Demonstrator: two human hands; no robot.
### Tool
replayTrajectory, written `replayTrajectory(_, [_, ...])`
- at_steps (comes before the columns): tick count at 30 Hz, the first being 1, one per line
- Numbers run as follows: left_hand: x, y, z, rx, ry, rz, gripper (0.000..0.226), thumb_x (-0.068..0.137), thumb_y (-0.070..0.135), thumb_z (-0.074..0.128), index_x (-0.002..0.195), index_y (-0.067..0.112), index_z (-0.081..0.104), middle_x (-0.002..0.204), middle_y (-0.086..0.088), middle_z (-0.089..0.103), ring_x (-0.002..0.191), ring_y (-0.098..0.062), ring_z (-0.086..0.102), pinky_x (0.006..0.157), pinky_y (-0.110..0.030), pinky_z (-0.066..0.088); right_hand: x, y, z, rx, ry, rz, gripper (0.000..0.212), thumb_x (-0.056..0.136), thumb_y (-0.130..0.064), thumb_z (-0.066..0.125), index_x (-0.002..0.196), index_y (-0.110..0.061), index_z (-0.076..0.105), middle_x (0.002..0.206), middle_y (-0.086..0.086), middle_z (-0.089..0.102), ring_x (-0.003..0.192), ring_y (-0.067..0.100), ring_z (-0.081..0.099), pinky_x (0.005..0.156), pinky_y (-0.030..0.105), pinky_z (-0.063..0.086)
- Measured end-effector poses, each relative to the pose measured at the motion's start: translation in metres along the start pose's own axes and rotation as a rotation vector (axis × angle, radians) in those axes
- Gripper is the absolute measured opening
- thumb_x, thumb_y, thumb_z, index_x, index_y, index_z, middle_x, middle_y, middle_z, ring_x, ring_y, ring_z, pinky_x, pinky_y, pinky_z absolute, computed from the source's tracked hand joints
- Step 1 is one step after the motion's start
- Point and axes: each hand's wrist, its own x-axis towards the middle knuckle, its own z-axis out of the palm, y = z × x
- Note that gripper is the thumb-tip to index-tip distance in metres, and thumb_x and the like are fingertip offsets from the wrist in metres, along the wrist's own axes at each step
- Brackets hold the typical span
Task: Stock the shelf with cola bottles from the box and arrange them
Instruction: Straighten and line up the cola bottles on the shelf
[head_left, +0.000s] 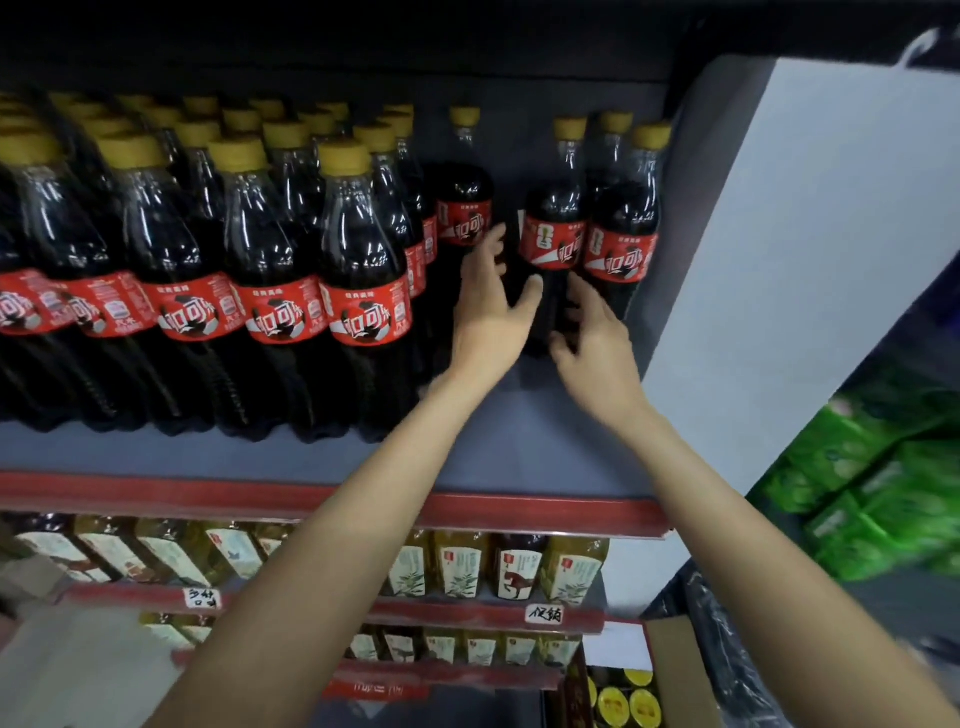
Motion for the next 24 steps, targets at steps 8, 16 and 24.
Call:
replayTrajectory(8, [0.036,-0.008,0.036,0.042,-0.069,-0.023,0.079,0.086,0.023,0.069,0.147,0.009,0.020,0.147,-0.011,0.035,0.132,-0.023,0.041,0.105,-0.037,0.039,0.006,0.002,0.010,-0.034,-0.100,0.063,0.075,0.089,0.003,0.051,0.152,-0.004,0.011,0.150,0.021,0.031,0.127,0.036,0.042,0.089,0.024,0.033])
replayTrajectory(16, [0.016,-0.012,0.011,0.117,-0.151,-0.030,0.076,0.098,0.021,0.049,0.152,0.020,-0.005,0.155,-0.007,0.027,0.136,-0.021,0.038,0.101,-0.023,0.032,0.017,-0.004,0.007,-0.021,-0.041,0.016,0.080,0.086,-0.010,0.064,0.150,-0.011,0.017,0.145,0.013,0.040,0.125,0.031,0.049,0.097,0.048,0.045])
replayTrajectory(24, [-0.042,0.018,-0.033,0.361,0.047,0.369,0.056,0.093,0.010,0.055,0.145,0.012,0.036,0.147,-0.007,0.043,0.136,-0.021,0.038,0.109,-0.016,0.025,0.030,-0.023,0.016,0.065,-0.075,0.104,0.098,0.082,-0.021,0.069,0.151,-0.036,0.001,0.146,0.007,0.044,0.115,0.033,0.059,0.092,0.047,0.049])
